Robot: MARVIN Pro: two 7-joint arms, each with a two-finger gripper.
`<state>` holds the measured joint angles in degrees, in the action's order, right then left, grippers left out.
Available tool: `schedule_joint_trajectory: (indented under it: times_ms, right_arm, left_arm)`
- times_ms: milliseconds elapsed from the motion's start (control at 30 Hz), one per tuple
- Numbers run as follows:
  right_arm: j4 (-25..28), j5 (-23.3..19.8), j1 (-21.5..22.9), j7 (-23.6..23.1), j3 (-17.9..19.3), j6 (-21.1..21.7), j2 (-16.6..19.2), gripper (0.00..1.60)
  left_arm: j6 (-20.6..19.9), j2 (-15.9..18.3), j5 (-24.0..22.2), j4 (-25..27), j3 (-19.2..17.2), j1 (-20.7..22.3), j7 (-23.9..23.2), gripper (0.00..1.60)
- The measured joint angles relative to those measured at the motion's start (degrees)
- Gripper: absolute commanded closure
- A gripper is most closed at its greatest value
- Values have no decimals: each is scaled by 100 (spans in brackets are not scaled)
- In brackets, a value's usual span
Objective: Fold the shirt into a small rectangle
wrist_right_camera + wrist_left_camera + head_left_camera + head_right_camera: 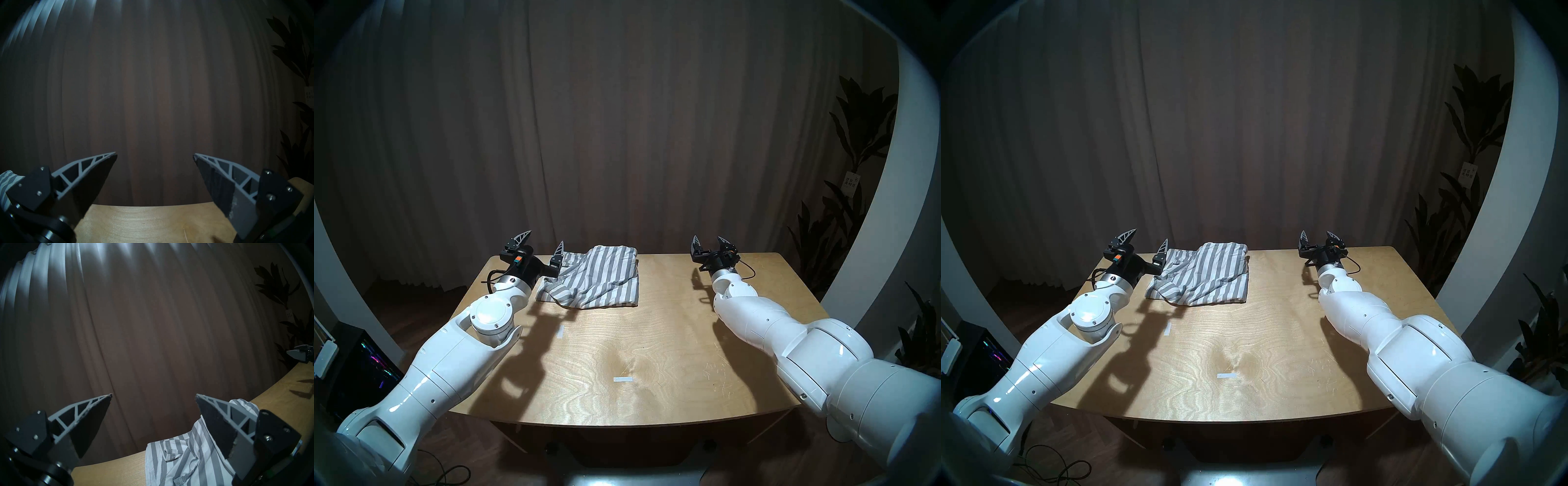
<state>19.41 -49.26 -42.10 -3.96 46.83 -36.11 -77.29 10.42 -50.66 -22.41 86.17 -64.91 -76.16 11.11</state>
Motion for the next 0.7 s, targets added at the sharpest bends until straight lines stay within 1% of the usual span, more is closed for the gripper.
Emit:
schedule_joint_trajectory:
  times_ms: [267, 700]
  right_arm:
    - [57, 110, -14, 235, -46, 170, -35, 0]
    - [232, 279, -1, 615, -103, 351, -35, 0]
  left_arm:
    - [90, 66, -340, -225, -183, 75, -276, 0]
    - [165, 49, -867, -453, -299, 140, -703, 0]
